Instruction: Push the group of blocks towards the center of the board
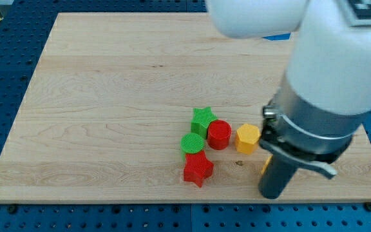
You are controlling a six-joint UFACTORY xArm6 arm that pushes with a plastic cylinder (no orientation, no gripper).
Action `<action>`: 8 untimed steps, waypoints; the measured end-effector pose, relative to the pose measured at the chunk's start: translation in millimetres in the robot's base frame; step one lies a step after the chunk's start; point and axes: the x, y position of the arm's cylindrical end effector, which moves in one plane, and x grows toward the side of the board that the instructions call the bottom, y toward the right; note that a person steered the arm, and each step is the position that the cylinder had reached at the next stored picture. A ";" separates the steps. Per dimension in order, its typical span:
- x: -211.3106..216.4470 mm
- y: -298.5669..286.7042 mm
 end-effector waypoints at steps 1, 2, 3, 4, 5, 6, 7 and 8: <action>-9.2 7.0; 6.9 6.1; 3.7 39.2; -24.3 39.3; -68.1 18.9; -68.2 14.4; -36.7 13.8; -47.4 -11.1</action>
